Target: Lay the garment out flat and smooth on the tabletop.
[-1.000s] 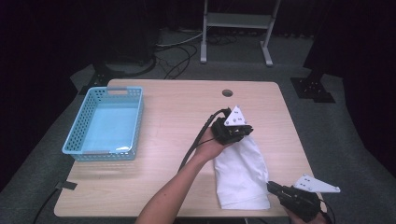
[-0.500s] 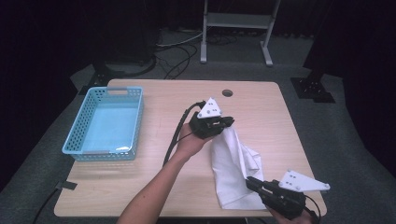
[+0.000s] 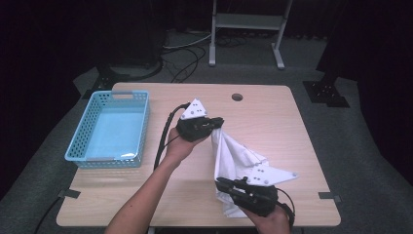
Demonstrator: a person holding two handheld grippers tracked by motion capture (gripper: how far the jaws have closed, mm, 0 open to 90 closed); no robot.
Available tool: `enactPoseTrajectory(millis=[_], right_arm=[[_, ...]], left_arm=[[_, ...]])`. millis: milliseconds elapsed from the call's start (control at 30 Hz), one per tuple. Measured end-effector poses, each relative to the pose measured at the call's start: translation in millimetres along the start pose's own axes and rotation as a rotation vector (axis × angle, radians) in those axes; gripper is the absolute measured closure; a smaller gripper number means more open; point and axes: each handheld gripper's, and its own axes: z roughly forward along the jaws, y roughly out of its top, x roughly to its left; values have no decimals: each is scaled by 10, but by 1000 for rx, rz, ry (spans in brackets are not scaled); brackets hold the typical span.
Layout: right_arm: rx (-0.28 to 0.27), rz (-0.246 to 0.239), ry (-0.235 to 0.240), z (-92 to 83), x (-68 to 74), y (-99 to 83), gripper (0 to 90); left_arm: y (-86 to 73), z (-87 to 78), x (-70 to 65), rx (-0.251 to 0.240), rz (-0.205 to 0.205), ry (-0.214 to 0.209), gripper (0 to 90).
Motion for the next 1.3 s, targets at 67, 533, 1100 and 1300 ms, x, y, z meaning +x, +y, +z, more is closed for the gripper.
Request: enactPoseTrajectory(millis=[67,533,1100,1300], right_arm=[[16,-8,10,110,22,35,835],[144,11,51,827,44,-121,833],[288,-8,108,1388,173,-330,823],[308,-14,114,1510,236,-352,749]], left_arm=[[-32,-23,35,15,-4,8,850],[-326,-70,149,110,-25,78,846],[-627,-313,166,133,-45,186,752],[-605,-399,157,98,-45,189,704]])
